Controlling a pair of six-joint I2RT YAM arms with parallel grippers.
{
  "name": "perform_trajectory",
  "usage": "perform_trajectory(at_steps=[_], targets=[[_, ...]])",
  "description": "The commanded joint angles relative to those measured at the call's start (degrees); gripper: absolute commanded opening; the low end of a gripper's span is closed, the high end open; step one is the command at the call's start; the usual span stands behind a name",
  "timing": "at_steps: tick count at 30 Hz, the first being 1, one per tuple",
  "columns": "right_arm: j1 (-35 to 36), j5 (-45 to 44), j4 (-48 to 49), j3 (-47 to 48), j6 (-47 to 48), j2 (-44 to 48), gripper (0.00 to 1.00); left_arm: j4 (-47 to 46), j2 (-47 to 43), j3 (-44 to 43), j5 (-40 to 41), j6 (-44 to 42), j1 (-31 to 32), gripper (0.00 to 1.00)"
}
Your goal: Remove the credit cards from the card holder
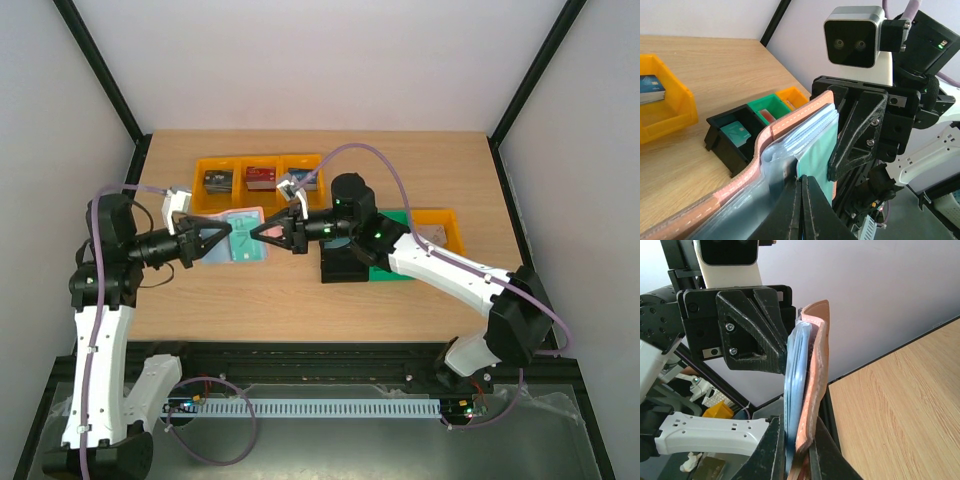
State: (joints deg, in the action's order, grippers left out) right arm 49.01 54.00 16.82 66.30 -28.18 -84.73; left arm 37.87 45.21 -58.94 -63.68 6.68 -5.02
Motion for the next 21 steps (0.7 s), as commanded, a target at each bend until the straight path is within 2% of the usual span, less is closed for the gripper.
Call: perform_trajectory(at_steps=[1, 4, 6, 7, 11, 21], targets=[[-0.67, 1.97, 5.57, 0.47, -0.28, 3.02, 0.02, 3.16, -0.03, 0.19, -2.39, -1.86, -0.54, 0.02], [-0.67, 3.02, 8.82, 0.60, -3.08, 2.00, 0.02, 0.15, -0.96, 3.17, -4.57, 0.88, 0.12, 0.04], [-0.67, 3.38, 10.66, 0.66, -3.88, 1.85, 0.02, -0.13, -1.37, 4.44, -2.89, 0.89, 0.18, 0.18], [-0.67, 3.70, 11.26, 0.67, -4.20, 1.91, 0.02, 0.12, -1.55, 5.00, -2.20, 0.26, 0.18, 0.20], [-0.68, 4.56, 12.49, 1.03, -5.30, 2.23, 0.02, 0.29, -2.94, 8.09, -3.25, -0.89, 0.40, 0.23], [-0.64, 4.69, 12.28, 1.61, -4.94, 2.06, 0.02, 2.52, -3.15, 5.14, -10.72, -2.88, 0.62, 0.02]])
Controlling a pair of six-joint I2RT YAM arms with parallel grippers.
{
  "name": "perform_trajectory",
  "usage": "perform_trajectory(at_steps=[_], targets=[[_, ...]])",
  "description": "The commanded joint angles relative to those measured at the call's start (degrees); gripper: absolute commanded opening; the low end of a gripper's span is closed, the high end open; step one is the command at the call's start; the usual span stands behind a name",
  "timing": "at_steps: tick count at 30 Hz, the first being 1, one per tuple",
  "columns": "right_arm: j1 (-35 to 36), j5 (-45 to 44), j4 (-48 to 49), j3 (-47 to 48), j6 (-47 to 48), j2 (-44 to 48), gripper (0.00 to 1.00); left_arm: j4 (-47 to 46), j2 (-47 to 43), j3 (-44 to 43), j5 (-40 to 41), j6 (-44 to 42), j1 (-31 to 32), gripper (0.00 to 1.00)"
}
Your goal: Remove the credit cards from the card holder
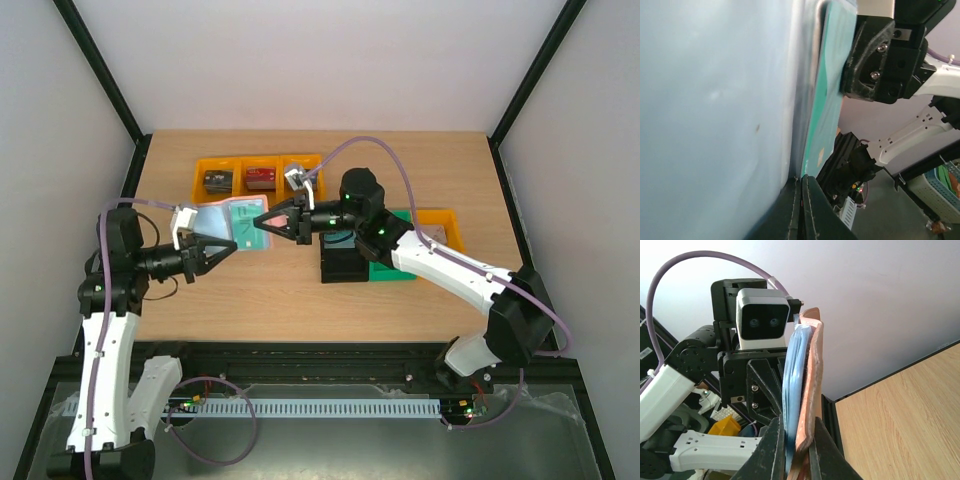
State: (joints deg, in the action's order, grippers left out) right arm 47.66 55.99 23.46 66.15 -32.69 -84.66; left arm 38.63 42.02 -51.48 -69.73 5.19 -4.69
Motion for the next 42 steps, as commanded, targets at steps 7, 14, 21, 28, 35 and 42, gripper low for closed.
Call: perform_trajectory(at_steps=[7, 14, 21, 28, 35, 42], targets=[[-0.26, 1.46, -3.80, 1.84, 7.55, 5.13, 0.02, 8.62, -0.16, -3.70, -4.49, -8.60, -0.22, 0.02], [-0.71, 4.09, -4.83, 1.68, 7.00, 5.56, 0.12, 9.15, -0.18, -5.67, -3.66, -9.47, -0.76, 0.02], [-0.72, 3.05, -6.69, 1.38, 8.67, 6.78, 0.17, 9.22, 0.26, -7.44, -2.14, -10.25, -1.24, 0.02], [-0.68, 3.25, -5.41, 1.03, 7.44, 7.06, 0.15, 7.09, -0.07, -6.47, -2.25, -7.51, -1.51, 0.02], [-0.70, -10.70, -13.35, 3.40, 8.99, 4.98, 0.02, -0.50, -1.30, 0.09, 2.19, -2.19, -1.61, 0.02], [1.82, -36.22, -38.14, 10.39, 14.94, -0.75, 0.05, -5.54, -0.55, 4.92, 22.25, 4.04, -2.25, 0.08]])
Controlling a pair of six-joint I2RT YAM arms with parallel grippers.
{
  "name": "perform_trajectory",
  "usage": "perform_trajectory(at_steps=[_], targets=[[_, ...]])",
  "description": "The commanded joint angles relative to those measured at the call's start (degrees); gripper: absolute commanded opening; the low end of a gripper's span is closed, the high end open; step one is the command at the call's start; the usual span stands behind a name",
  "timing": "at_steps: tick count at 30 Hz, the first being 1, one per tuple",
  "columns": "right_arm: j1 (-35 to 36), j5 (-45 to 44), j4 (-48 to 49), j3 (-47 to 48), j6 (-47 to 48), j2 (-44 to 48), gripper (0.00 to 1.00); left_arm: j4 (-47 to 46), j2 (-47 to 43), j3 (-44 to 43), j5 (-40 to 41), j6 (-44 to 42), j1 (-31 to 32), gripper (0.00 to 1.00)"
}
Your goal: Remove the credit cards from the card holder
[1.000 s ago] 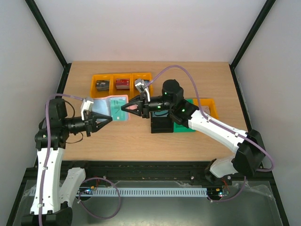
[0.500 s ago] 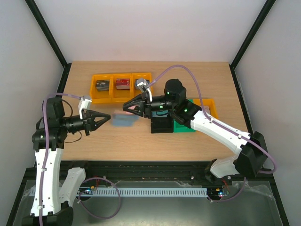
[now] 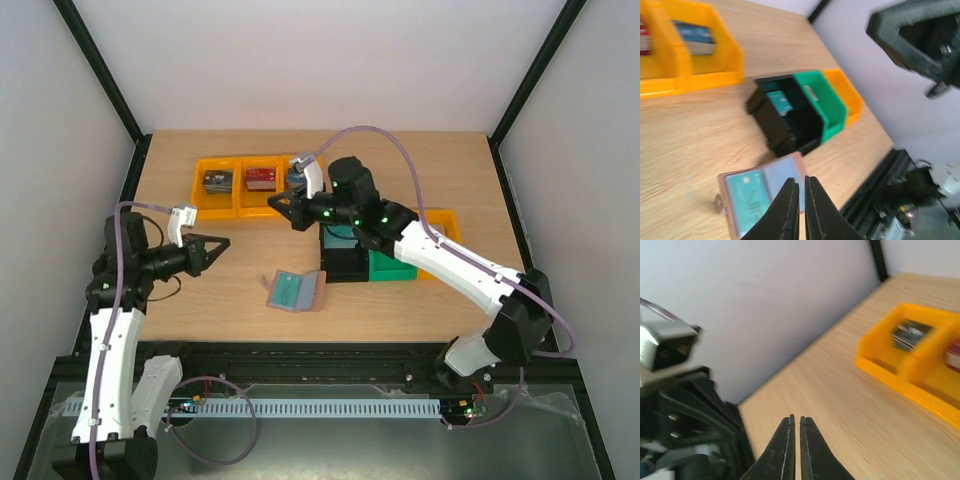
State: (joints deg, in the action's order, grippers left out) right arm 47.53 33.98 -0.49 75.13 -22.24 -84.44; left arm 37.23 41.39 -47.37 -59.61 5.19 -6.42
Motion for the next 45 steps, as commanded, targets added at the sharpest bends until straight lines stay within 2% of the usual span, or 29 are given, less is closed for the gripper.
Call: perform_trajectory(at_steps=[1, 6, 8, 12, 14, 15, 16, 17, 24, 30, 34, 35, 42, 43, 45], targets=[[2.78, -16.08, -15.68, 0.80, 4.31, -0.72, 0.06, -4.22, -0.04, 1.31, 14.04, 5.19, -0.57, 0.13], [8.06, -29.16, -25.45, -2.55, -0.71, 0.61, 0.10, -9.46, -2.91, 10.77, 15.09, 16.03, -2.06, 0.39], [9.33, -33.03, -28.25, -5.79, -5.93, 2.14, 0.17, -12.13, -4.12, 15.53, 14.67, 20.77, -2.42, 0.48], [12.80, -37.63, -30.33, -14.93, -16.84, 8.05, 0.42, -16.54, -6.33, 22.13, 14.08, 30.07, -2.54, 0.59], [14.03, -36.56, -28.97, -19.23, -21.18, 10.90, 0.61, -18.86, -6.02, 24.97, 13.62, 33.61, -2.48, 0.62], [14.09, -35.04, -27.38, -21.28, -23.23, 12.04, 0.75, -19.95, -5.68, 26.17, 13.62, 35.09, -2.42, 0.63], [14.15, -33.88, -25.64, -23.54, -24.68, 13.00, 0.95, -20.97, -5.52, 27.17, 13.70, 36.48, -2.41, 0.63], [14.10, -32.89, -23.62, -26.08, -25.93, 13.53, 0.99, -22.04, -5.27, 28.06, 13.90, 37.65, -2.31, 0.64], [14.11, -26.60, -7.84, -33.68, -30.01, 8.88, 0.99, -24.95, -6.37, 29.36, 14.11, 39.99, -2.29, 0.70], [13.63, -27.75, -3.65, -33.37, -29.61, 1.69, 1.00, -25.43, -8.88, 30.32, 13.99, 40.66, -2.38, 0.71], [13.37, -25.65, -1.81, -32.78, -28.65, -2.89, 0.88, -25.72, -10.01, 30.75, 13.60, 41.21, -2.37, 0.71], [13.31, -25.70, -1.39, -32.77, -28.45, -3.86, 0.81, -25.72, -10.13, 30.71, 13.53, 41.22, -2.37, 0.71], [12.97, -24.15, -1.50, -30.90, -24.83, -4.10, 0.07, -26.60, -12.08, 31.41, 12.78, 41.81, -2.45, 0.71], [13.00, -23.78, -2.45, -30.00, -23.00, -3.40, 0.02, -26.98, -12.65, 31.73, 12.53, 42.01, -2.46, 0.71], [13.00, -22.26, -4.81, -28.00, -18.15, -1.34, 0.02, -27.96, -14.05, 32.19, 11.54, 42.54, -2.45, 0.72]])
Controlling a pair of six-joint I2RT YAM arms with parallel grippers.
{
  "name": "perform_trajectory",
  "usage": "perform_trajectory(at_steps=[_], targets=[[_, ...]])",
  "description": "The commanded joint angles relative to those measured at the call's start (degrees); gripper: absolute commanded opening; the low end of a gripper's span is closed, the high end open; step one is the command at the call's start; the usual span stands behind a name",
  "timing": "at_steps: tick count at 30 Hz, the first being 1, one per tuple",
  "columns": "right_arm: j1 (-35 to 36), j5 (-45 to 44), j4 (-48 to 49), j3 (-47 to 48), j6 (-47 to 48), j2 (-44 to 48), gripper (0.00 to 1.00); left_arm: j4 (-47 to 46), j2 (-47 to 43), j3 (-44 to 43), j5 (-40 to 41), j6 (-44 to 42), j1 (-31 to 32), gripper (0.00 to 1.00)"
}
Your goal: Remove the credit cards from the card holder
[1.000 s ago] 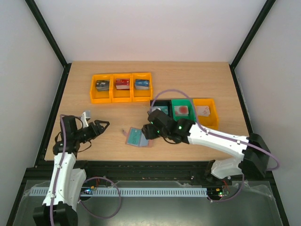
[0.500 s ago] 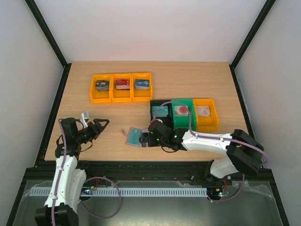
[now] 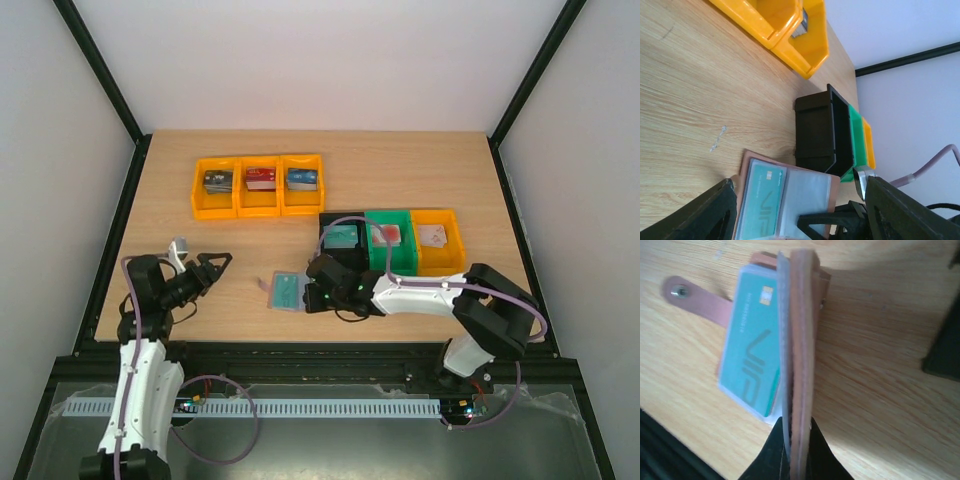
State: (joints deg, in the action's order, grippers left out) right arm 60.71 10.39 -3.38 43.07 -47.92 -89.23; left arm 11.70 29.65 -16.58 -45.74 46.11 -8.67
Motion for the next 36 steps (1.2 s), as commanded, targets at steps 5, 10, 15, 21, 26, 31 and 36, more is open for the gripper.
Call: perform_trajectory(at_steps=[5, 10, 15, 21, 26, 31, 36], targets=[[-0.15, 4.91, -8.19, 9.21, 20.25, 11.58, 0.02, -7.17, -6.86, 3.36, -7.35, 4.74, -0.07, 0.77], [-0.16, 9.46, -14.31, 17.30, 30.51, 15.65, 0.02, -11.18, -12.01, 3.36, -11.22, 3.26, 2.73, 0.88], [-0.23, 16.98, -15.78, 23.16, 37.21, 16.86, 0.02, -14.48, -13.49, 0.97, -13.57, -0.61, 7.23, 0.95], [-0.20, 23.68, -17.58, 25.01, 45.07, 19.40, 0.02, -24.88, -14.01, 1.37, -16.85, 5.87, 7.70, 0.86], [-0.31, 25.24, -15.29, 23.06, 48.06, 24.62, 0.02, -30.58, -16.90, 1.54, -18.89, 9.39, 7.87, 0.51], [-0.42, 26.62, -13.65, 23.27, 47.50, 24.09, 0.02, -39.93, -20.05, 2.24, -18.08, 14.10, 10.73, 0.62], [-0.51, 30.25, -13.68, 24.78, 48.31, 22.37, 0.02, -39.07, -20.25, 0.98, -16.32, 12.77, 12.66, 0.59]])
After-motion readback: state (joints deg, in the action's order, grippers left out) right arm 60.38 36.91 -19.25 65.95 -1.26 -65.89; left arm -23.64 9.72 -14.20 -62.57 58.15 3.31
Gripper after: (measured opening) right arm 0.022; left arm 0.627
